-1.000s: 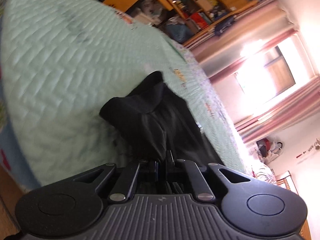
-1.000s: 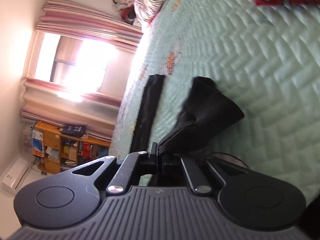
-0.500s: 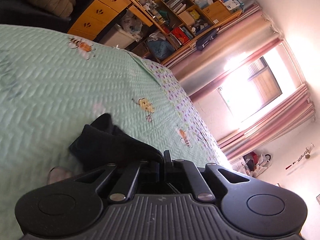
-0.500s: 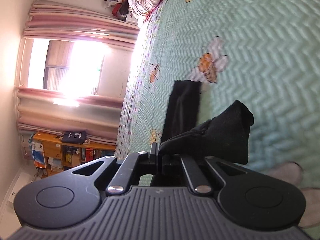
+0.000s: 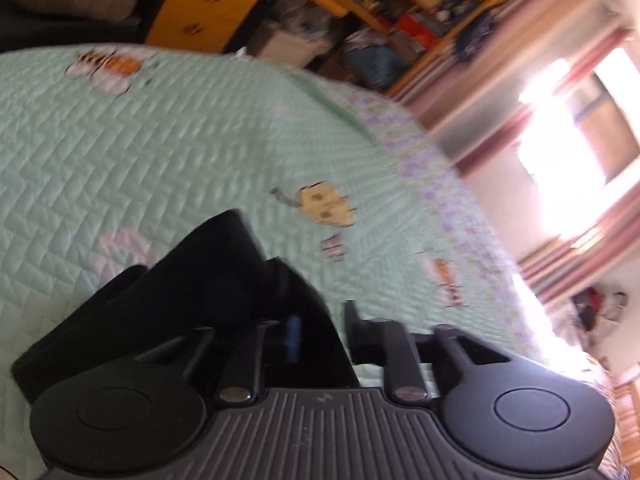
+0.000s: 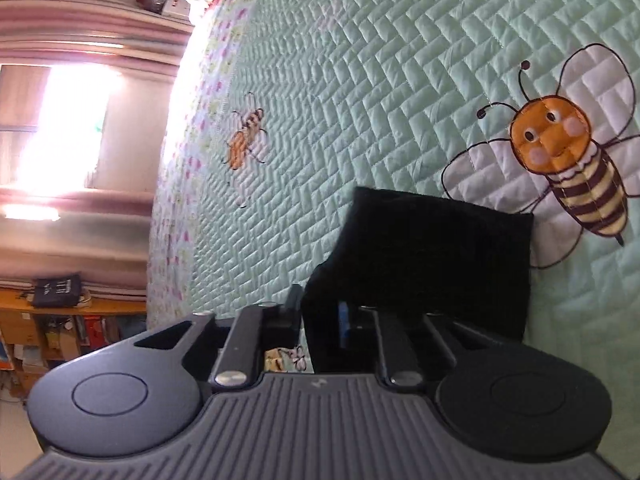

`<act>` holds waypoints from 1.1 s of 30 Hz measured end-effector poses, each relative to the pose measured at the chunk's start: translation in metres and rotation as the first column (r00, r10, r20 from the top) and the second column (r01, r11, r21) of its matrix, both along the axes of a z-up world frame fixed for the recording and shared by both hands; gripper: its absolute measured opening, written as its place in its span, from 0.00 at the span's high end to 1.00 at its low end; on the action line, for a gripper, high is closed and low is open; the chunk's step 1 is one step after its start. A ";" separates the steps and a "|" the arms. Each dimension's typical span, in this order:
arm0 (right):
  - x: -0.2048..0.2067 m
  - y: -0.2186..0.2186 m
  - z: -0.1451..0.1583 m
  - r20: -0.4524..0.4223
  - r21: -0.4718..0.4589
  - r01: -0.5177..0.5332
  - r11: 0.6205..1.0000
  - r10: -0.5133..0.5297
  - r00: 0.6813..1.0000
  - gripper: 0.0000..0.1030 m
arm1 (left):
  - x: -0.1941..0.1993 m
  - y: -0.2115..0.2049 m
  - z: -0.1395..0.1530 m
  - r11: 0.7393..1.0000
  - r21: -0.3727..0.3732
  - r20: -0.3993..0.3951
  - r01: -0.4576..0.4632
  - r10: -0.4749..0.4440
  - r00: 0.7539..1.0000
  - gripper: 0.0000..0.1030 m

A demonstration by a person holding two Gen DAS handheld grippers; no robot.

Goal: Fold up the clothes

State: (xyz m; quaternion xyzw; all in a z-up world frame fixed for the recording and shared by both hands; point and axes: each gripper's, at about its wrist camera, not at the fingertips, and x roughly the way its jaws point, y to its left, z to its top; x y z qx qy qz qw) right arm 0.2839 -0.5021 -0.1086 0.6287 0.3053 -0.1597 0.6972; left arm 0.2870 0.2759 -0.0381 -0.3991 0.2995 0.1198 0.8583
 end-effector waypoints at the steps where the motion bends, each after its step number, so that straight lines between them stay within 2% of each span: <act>1: 0.006 -0.005 -0.004 -0.016 0.003 0.002 1.000 -0.002 1.000 0.67 | 0.002 0.004 -0.003 1.000 -0.001 0.001 -0.006 0.006 1.000 0.57; 3: 0.011 -0.017 -0.007 -0.019 0.014 0.039 0.999 -0.038 0.999 0.65 | 0.002 0.014 -0.002 1.000 0.008 0.016 -0.028 0.028 0.999 0.51; 4: 0.007 -0.021 -0.005 0.001 0.013 0.053 0.998 -0.053 0.999 0.65 | 0.001 0.019 -0.001 0.999 0.008 0.024 -0.043 0.043 0.999 0.45; 6: 0.000 -0.030 -0.001 0.040 0.011 0.082 0.997 -0.082 0.996 0.64 | -0.006 0.032 0.004 0.996 -0.009 0.047 -0.083 0.083 0.995 0.42; 9: -0.015 -0.027 0.011 0.081 -0.067 0.060 0.996 -0.054 0.995 0.63 | -0.015 0.049 0.012 0.990 -0.032 0.077 -0.134 0.136 0.988 0.36; 11: -0.018 -0.024 0.017 0.128 -0.106 0.015 0.994 -0.001 0.992 0.58 | -0.017 0.055 0.016 0.988 -0.041 0.082 -0.151 0.154 0.985 0.36; 12: -0.016 -0.022 0.020 0.138 -0.131 -0.031 0.991 0.050 0.989 0.57 | -0.017 0.055 0.016 0.989 -0.042 0.077 -0.140 0.143 0.987 0.36; 14: -0.013 -0.016 0.031 0.097 -0.241 -0.084 0.967 0.110 0.989 0.57 | -0.023 0.050 0.022 0.993 -0.033 0.090 -0.110 0.113 0.990 0.37; 16: -0.016 -0.012 0.041 0.069 -0.353 -0.113 0.929 0.147 0.987 0.56 | -0.039 0.038 0.029 0.998 0.002 0.144 -0.060 0.059 0.988 0.37; 18: -0.024 -0.011 0.045 0.082 -0.421 -0.133 0.897 0.184 0.980 0.55 | -0.066 0.016 0.031 0.994 0.110 0.178 0.002 -0.022 0.984 0.37; 19: -0.034 -0.009 0.042 0.095 -0.436 -0.154 0.887 0.216 0.972 0.55 | -0.080 0.005 0.032 0.985 0.167 0.191 0.032 -0.064 0.980 0.36; 21: -0.060 -0.005 0.033 0.122 -0.457 -0.179 0.871 0.261 0.958 0.55 | -0.114 -0.025 0.023 0.949 0.313 0.198 0.045 -0.112 0.974 0.35; 23: -0.091 -0.003 0.015 0.182 -0.425 -0.153 0.892 0.250 0.951 0.54 | -0.146 -0.055 0.006 0.896 0.443 0.190 0.044 -0.142 0.972 0.32; 26: -0.120 0.001 -0.017 0.285 -0.351 -0.112 0.930 0.220 0.933 0.54 | -0.175 -0.094 -0.022 0.824 0.560 0.152 0.084 -0.202 0.968 0.31; 28: -0.117 0.002 -0.029 0.283 -0.336 -0.107 0.936 0.209 0.936 0.54 | -0.184 -0.113 -0.038 0.786 0.605 0.111 0.125 -0.239 0.965 0.31; 30: -0.109 0.000 -0.040 0.278 -0.309 -0.098 0.946 0.188 0.942 0.54 | -0.186 -0.122 -0.049 0.784 0.599 0.074 0.161 -0.255 0.964 0.31; 33: -0.091 -0.002 -0.049 0.282 -0.275 -0.081 0.958 0.161 0.946 0.54 | -0.185 -0.128 -0.057 0.771 0.616 0.068 0.161 -0.256 0.964 0.31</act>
